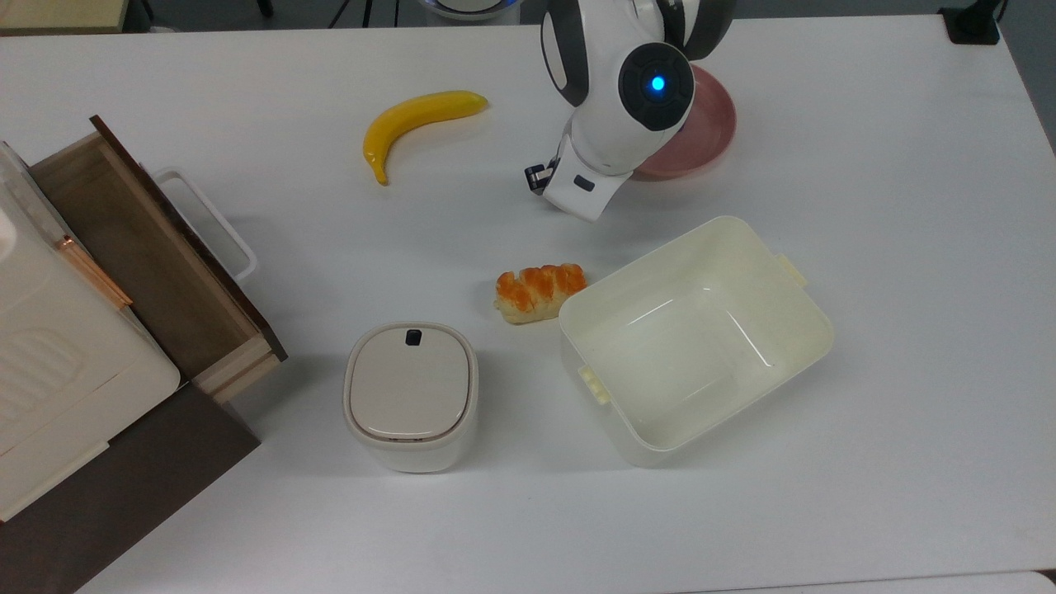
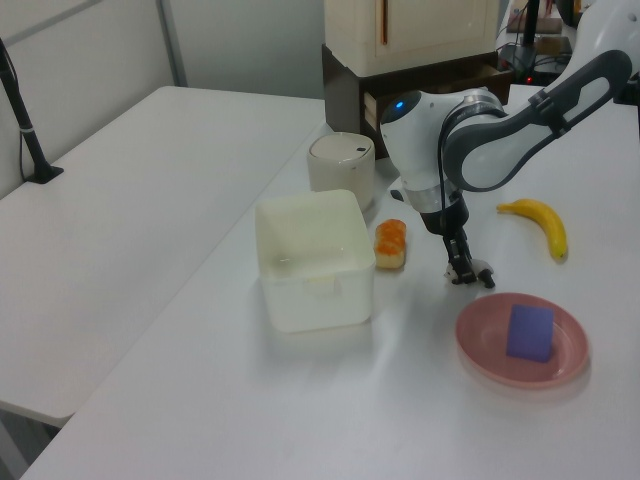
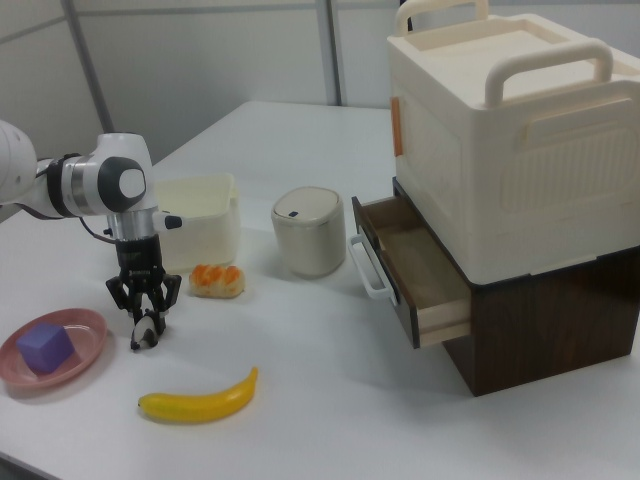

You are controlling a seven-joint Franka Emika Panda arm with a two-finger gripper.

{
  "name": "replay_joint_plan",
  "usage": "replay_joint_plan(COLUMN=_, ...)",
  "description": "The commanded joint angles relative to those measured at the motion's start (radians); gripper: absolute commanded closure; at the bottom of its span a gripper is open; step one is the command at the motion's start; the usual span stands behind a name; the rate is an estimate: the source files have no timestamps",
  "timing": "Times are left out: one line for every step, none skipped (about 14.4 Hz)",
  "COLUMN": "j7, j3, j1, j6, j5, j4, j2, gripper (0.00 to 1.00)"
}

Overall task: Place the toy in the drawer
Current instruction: 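Lower the gripper onto the panda figurine and close on it, then lift the panda and carry it over the open wooden drawer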

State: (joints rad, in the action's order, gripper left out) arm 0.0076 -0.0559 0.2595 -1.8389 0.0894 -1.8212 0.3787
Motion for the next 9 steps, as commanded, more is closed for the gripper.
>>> replay_joint_plan(j7=-0.017, j3=0.014, j1=0.003, j6=0.044, j5=0.030, j4=0.031, j2=-0.035, gripper=0.92)
replay_joint_plan(j7=-0.017, j3=0.019, j1=-0.005, j6=0.061, j5=0.039, j4=0.057, j2=-0.040, gripper=0.92)
replay_joint_plan(j7=-0.018, j3=0.021, j1=-0.022, j6=0.079, j5=0.047, j4=0.080, j2=-0.047, gripper=0.92)
replay_joint_plan(j7=-0.029, j3=0.021, j1=-0.055, j6=0.085, j5=0.056, j4=0.118, j2=-0.052, gripper=0.92)
replay_joint_plan(j7=-0.050, j3=0.021, j1=-0.077, j6=0.086, j5=0.067, j4=0.143, j2=-0.052, gripper=0.92)
replay_joint_plan(j7=-0.072, j3=0.022, j1=-0.092, j6=0.086, j5=0.081, j4=0.167, j2=-0.052, gripper=0.92)
replay_joint_plan(j7=-0.107, j3=0.024, j1=-0.120, j6=0.086, j5=0.114, j4=0.202, j2=-0.052, gripper=0.92)
replay_joint_plan(j7=-0.127, j3=0.024, j1=-0.140, j6=0.087, j5=0.139, j4=0.227, j2=-0.052, gripper=0.92)
replay_joint_plan(j7=-0.144, j3=0.024, j1=-0.160, j6=0.086, j5=0.160, j4=0.247, j2=-0.052, gripper=0.92)
